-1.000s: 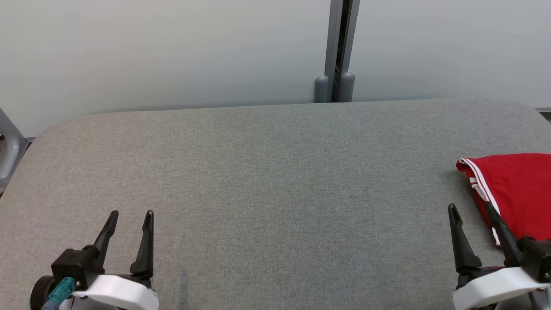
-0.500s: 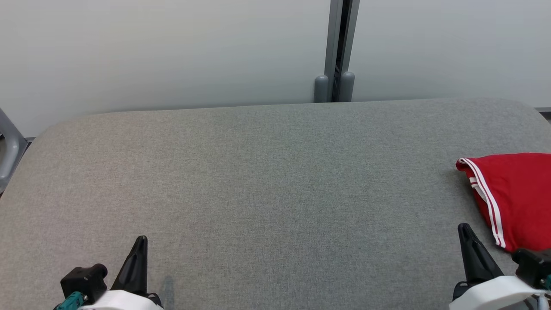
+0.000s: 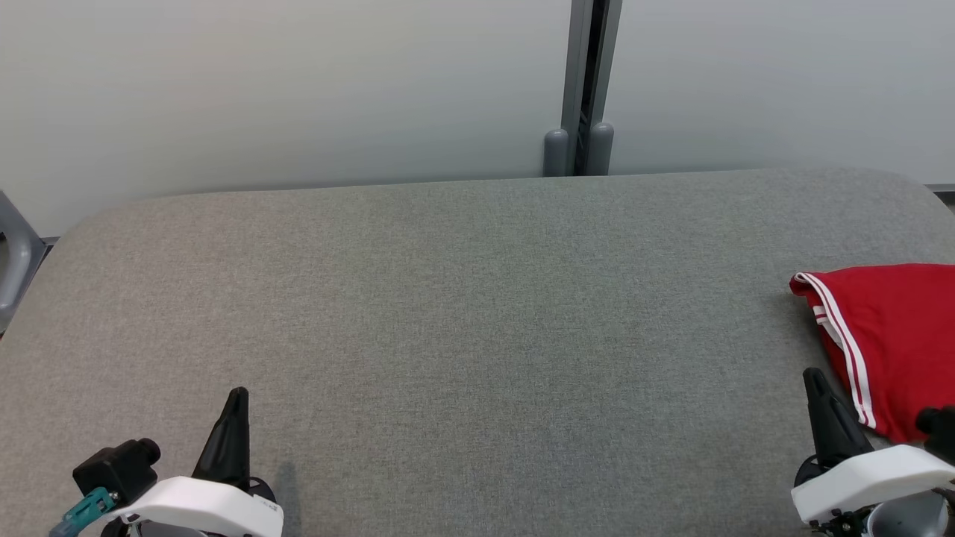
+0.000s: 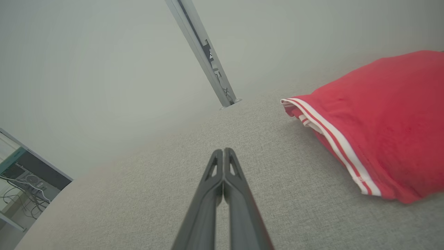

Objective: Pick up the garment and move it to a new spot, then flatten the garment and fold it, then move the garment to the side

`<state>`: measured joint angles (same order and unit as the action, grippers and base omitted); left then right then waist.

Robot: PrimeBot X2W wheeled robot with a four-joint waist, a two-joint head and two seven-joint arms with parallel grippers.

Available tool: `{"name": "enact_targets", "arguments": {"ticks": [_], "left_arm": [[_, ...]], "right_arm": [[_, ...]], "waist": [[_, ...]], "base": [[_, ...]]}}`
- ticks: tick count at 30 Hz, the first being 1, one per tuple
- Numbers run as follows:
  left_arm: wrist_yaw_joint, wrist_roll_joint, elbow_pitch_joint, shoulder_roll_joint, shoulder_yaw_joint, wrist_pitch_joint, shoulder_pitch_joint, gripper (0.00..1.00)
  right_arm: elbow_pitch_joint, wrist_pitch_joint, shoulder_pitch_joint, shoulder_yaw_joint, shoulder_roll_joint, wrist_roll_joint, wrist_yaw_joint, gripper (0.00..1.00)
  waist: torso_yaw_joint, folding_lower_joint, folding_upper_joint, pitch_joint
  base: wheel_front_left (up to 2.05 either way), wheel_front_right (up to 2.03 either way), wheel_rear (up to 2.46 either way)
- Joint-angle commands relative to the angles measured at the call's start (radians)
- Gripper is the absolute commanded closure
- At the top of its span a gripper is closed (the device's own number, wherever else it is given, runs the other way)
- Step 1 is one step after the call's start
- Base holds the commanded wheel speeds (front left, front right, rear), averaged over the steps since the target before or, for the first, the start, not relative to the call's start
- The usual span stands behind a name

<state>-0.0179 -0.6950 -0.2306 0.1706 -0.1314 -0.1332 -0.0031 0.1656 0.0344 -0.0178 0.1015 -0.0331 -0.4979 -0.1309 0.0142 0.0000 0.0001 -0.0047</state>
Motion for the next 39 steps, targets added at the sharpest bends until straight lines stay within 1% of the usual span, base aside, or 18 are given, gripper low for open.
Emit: {"name": "enact_targets", "arguments": {"ticks": [1,3,15,39], "left_arm": [[0.009,-0.031,0.009,0.004,0.012,0.0,-0.037,1.0],[0.015,-0.072,0.003,-0.001,0.019,0.004,-0.047,1.0],[0.039,-0.222,-0.021,-0.022,0.042,0.017,-0.082,1.0],[0.079,-0.472,-0.061,-0.056,0.081,0.037,-0.14,1.0]], "right_arm": [[-0.003,0.007,-0.035,0.009,-0.009,-0.036,0.0,1.0],[0.013,0.019,-0.05,0.015,-0.01,-0.082,0.0,1.0],[0.071,0.058,-0.106,0.037,-0.014,-0.253,0.0,1.0],[0.168,0.123,-0.198,0.071,-0.021,-0.539,0.0,1.0]], "waist": [[0.0,0.0,-0.0001,0.0],[-0.001,0.0,-0.0001,0.001],[-0.002,0.0,-0.0001,0.003],[-0.005,0.0,-0.0001,0.006]], "base": [[0.0,0.0,0.0],[0.0,0.0,0.0],[0.0,0.0,0.0],[0.0,0.0,0.0]]}}
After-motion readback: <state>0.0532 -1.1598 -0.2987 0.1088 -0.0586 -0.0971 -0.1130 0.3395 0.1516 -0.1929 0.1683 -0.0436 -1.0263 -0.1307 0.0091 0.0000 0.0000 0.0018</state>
